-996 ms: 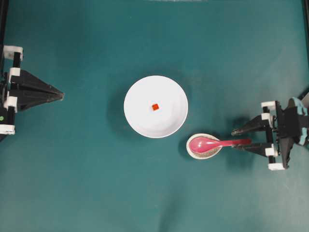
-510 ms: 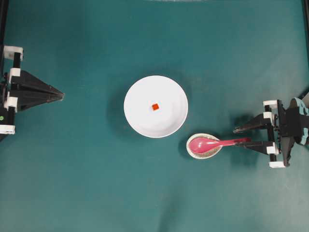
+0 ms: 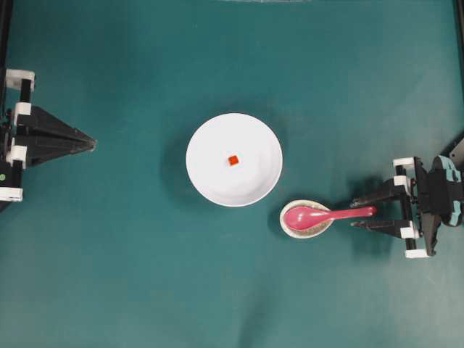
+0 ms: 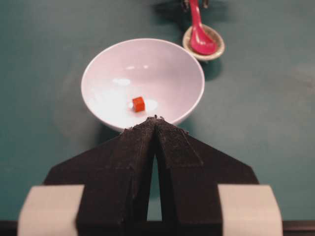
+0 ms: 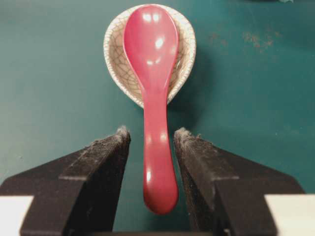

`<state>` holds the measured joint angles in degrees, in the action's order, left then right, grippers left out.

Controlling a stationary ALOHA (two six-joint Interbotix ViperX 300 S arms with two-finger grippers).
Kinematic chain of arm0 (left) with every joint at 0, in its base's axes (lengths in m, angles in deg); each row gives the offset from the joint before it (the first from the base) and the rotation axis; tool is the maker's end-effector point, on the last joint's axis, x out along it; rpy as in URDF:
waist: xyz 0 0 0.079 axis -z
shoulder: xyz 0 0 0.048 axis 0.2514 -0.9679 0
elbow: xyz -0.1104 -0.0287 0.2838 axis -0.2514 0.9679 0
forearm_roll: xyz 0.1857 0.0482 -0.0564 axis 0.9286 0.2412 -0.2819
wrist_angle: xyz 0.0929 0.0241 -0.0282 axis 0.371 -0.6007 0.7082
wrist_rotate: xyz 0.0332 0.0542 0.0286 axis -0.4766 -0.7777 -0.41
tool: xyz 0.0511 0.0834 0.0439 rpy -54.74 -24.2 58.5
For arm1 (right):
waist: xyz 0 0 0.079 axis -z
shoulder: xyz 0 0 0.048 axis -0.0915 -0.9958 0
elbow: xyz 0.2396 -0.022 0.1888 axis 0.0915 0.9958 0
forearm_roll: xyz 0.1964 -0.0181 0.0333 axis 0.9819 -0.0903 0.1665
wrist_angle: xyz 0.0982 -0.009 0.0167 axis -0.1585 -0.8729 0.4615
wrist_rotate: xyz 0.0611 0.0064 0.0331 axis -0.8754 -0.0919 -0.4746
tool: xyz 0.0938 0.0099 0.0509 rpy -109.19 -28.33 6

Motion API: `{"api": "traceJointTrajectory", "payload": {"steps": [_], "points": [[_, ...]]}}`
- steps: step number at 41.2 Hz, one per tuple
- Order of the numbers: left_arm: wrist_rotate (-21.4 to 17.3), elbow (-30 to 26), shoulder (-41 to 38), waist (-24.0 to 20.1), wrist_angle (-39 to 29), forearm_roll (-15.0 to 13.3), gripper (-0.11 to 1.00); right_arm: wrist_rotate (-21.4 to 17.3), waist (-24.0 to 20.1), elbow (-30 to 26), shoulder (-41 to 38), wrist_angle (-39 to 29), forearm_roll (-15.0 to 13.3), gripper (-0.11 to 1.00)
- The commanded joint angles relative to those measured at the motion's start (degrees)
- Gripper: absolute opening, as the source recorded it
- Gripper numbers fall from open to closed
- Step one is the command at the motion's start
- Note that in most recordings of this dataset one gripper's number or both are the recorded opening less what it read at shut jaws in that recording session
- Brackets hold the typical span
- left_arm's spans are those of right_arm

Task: Grip the spoon and scoop the red block from the bowl with right arm.
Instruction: 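Close the right gripper on the pink spoon handle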

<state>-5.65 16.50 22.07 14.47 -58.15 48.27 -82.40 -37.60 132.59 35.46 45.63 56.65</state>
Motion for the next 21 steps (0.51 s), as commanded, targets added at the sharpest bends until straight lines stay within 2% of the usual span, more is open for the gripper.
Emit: {"api": "traceJointTrajectory", "payload": {"steps": [1,9,21], "points": [[-0.1,-1.5,-0.4,-0.1,0.2,0.2,0.00,-0.6,-0.3,-0.4,-0.3,1.1,0.1,0.49],[-0.1,-1.5,-0.4,-0.1,0.1,0.2,0.00,-0.6,-0.3,-0.4,-0.4,1.4,0.2,0.47],[-0.1,-1.5,-0.4,-0.1,0.1,0.2,0.00,-0.6,-0.4,-0.3,-0.4,1.3,0.1,0.37]]}}
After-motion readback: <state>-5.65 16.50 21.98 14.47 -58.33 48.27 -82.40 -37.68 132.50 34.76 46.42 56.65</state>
